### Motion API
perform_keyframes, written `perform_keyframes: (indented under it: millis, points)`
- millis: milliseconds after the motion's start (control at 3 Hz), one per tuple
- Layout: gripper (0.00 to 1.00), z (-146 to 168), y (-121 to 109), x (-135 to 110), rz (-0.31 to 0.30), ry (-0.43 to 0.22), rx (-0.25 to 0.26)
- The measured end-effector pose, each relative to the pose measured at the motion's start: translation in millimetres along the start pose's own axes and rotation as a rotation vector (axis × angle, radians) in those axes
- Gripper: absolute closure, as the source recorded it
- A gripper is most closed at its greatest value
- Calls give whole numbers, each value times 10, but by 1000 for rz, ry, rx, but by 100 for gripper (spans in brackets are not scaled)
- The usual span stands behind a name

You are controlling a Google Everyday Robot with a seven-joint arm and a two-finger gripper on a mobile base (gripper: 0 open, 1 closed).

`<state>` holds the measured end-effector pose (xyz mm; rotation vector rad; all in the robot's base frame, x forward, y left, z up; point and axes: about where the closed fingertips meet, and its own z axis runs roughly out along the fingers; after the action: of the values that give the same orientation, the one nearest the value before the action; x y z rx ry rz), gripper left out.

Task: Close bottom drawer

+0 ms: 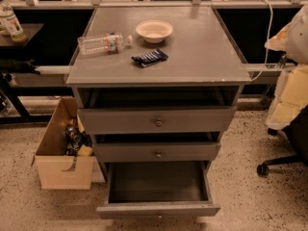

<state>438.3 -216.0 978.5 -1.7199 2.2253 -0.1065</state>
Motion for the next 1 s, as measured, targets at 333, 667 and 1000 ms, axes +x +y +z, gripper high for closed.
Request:
perform_keyframes:
  millis: [333,667,1000]
  points:
    - [0,40,9,1,-5,-2,-4]
    - [0,448,110,21,-58,-24,-47]
    - [0,934,378,-49,-135,-36,-77]
